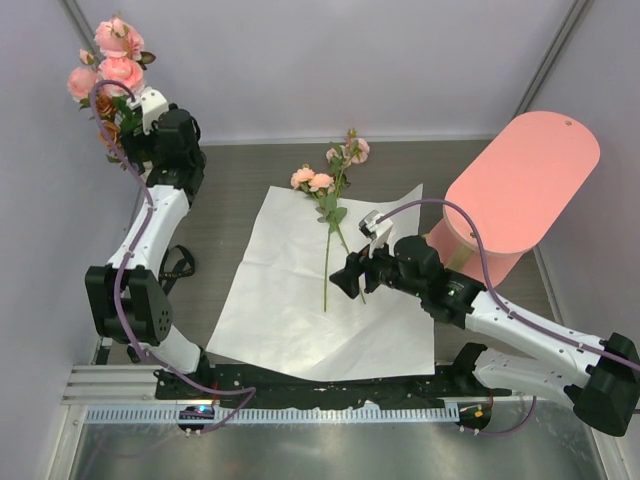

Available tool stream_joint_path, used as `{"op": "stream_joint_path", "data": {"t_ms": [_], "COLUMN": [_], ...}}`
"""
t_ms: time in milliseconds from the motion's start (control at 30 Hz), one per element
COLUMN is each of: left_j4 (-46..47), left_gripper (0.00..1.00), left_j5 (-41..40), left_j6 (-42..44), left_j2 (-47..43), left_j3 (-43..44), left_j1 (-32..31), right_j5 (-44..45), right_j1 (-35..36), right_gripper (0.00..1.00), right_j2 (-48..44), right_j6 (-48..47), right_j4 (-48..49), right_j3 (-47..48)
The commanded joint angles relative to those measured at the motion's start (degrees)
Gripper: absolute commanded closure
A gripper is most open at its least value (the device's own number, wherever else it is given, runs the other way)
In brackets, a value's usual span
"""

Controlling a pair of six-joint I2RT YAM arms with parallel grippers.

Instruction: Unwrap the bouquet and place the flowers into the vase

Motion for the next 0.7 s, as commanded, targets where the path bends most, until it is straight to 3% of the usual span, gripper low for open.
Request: {"op": "stream_joint_path", "data": {"t_ms": [0,200,367,667], "left_j4": [-17.3,-26.7,-29.3,-33.0], "left_gripper": [0.0,0.0,0.03,0.0], "left_j5": [8.1,10.9,11.0,19.2], "left_j6": [-9.8,-14.9,-15.7,-15.7], "left_j2": [-2.3,-2.7,-3.6,-8.6], "left_j3": [2.5,3.9,4.4,6.9], "left_j1": [0.3,0.3,0.3,0.3], "right_j5": [-0.7,-0.6,-0.6,-1.2], "right_j1": [0.2,0.2,0.2,0.2], "right_gripper": [0.28,0.28,0.28,0.28], "right_j2": [-0.2,-0.9,-0.8,0.8], "right_j6": [0.3,0.7,0.7,1.2], "right_j4": [1.5,0.2,-0.6,-0.8], "right_j3": [2.7,2.8,3.1,3.7]}}
